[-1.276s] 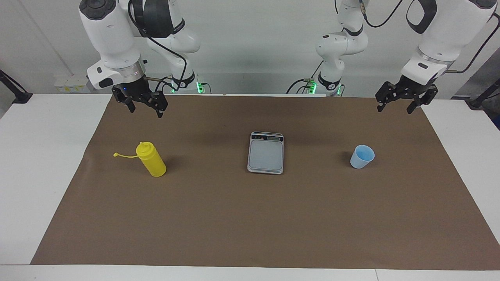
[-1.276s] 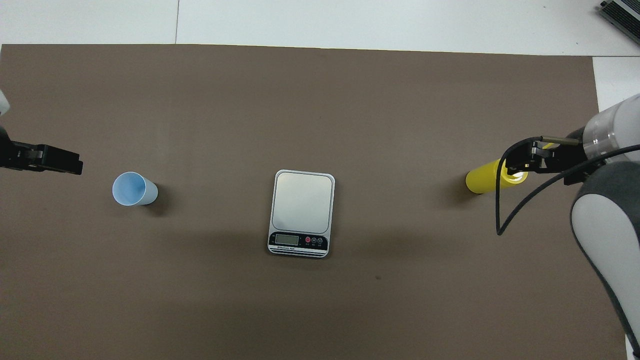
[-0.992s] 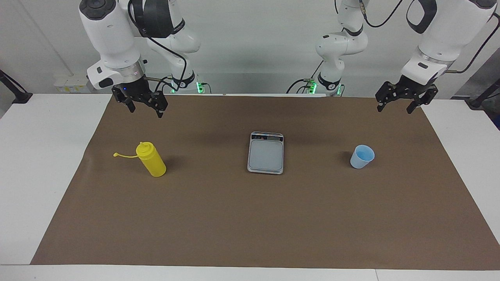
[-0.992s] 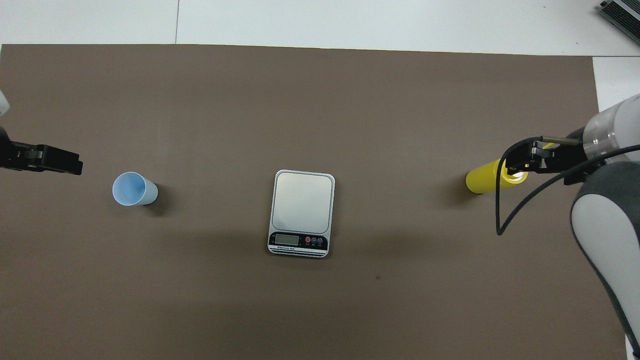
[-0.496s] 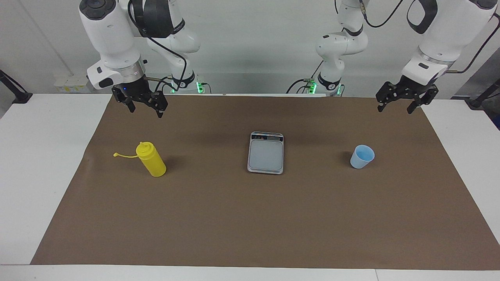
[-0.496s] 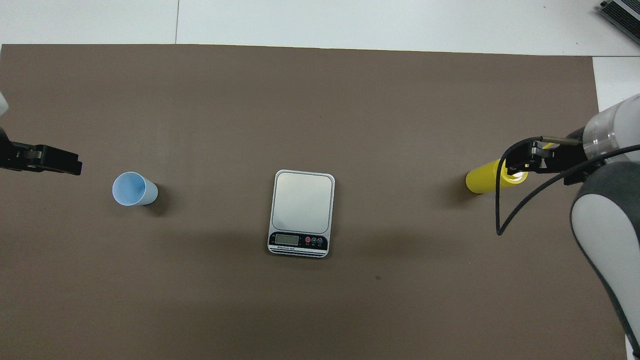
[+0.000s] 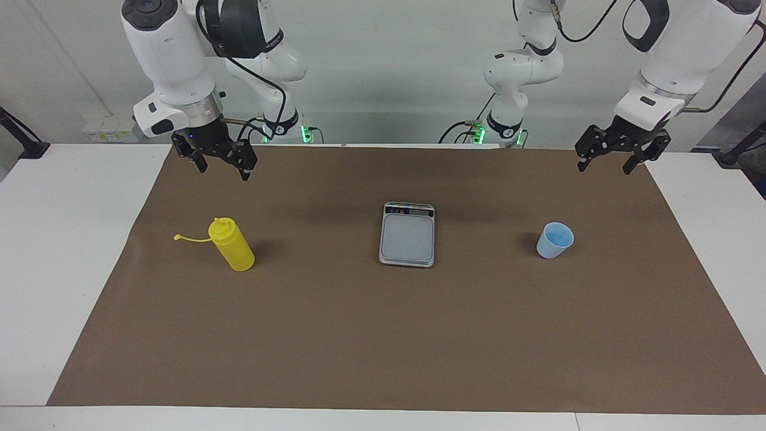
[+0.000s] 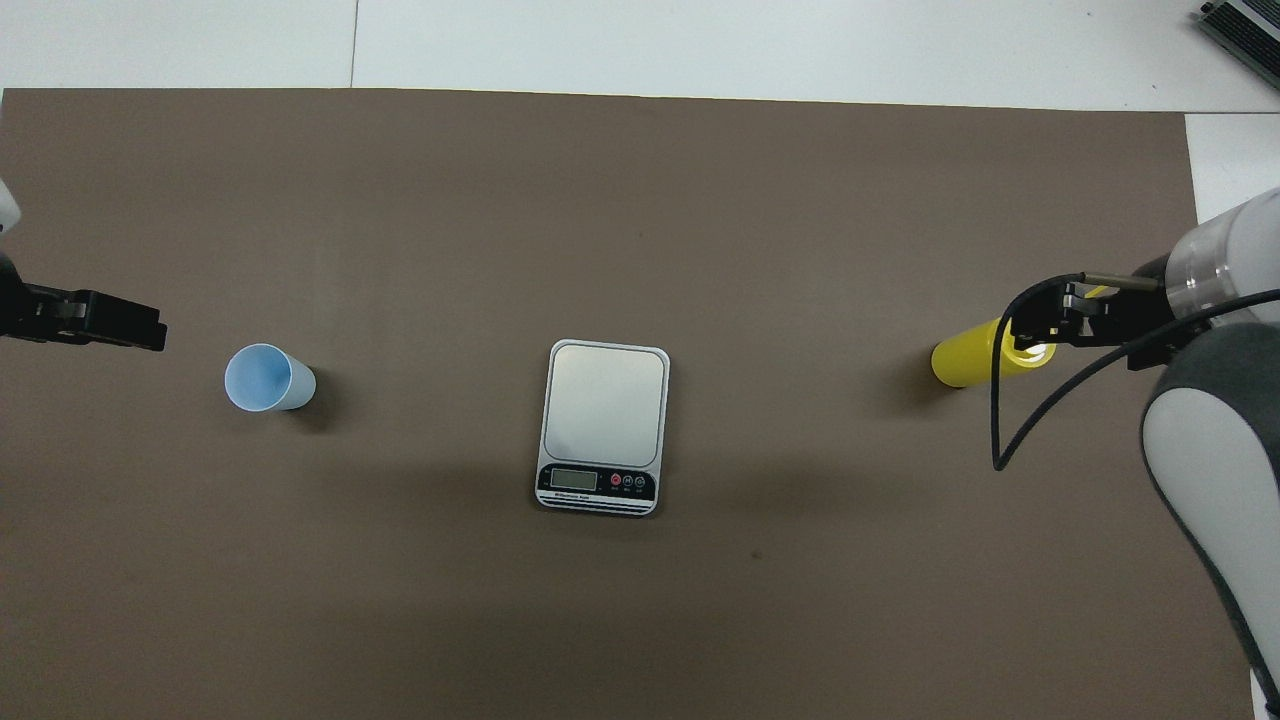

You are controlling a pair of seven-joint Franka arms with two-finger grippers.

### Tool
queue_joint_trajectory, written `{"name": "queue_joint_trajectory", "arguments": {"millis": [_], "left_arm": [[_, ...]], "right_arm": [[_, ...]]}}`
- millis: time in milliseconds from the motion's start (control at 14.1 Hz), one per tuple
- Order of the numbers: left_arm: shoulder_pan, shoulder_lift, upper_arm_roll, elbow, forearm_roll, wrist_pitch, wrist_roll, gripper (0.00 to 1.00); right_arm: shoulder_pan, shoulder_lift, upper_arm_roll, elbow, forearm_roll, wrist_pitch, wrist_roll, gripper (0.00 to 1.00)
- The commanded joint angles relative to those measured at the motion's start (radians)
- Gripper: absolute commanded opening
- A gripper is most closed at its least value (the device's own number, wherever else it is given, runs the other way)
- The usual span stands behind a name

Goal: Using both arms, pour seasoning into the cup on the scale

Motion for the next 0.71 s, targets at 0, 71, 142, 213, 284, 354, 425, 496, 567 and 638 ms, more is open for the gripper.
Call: {"name": "queue_joint_trajectory", "arguments": {"millis": [0,71,142,213,284,354,425,496,567,638], "left_arm": [[0.002,-0.029,0.012,-0.087,-0.007,0.07,0.002,1.0],[0.004,-0.033,0.013,-0.137,-0.009,0.127,0.001,1.0],[0.008,-0.032,0.018,-0.179,-0.009,0.174,0.001,1.0],[0.016,-0.024,0.018,-0.208,-0.009,0.207,-0.002,1.0],[0.021,-0.015,0.018,-0.231,-0.01,0.239,-0.01,1.0],[0.027,-0.004,0.018,-0.259,-0.012,0.276,-0.01,1.0],[0.045,0.003,0.018,-0.291,-0.013,0.319,-0.01,1.0],[0.051,0.007,0.018,-0.331,-0.013,0.365,-0.011,1.0],[0.054,0.01,0.018,-0.38,-0.013,0.418,-0.013,1.0],[0.065,0.01,0.018,-0.43,-0.013,0.477,-0.013,1.0]], "right_arm": [[-0.015,-0.022,0.004,-0.028,0.023,0.021,-0.017,1.0],[-0.015,-0.022,0.004,-0.028,0.022,0.021,-0.017,1.0],[-0.015,-0.021,0.004,-0.028,0.022,0.021,-0.017,1.0],[-0.015,-0.021,0.004,-0.028,0.022,0.021,-0.017,1.0],[-0.015,-0.021,0.004,-0.028,0.023,0.021,-0.017,1.0],[-0.015,-0.022,0.004,-0.028,0.023,0.021,-0.017,1.0],[-0.015,-0.022,0.006,-0.028,0.023,0.021,-0.017,1.0],[-0.015,-0.022,0.004,-0.028,0.023,0.021,-0.017,1.0],[-0.015,-0.021,0.004,-0.028,0.022,0.021,-0.017,1.0],[-0.015,-0.021,0.004,-0.028,0.023,0.021,-0.017,1.0]]}}
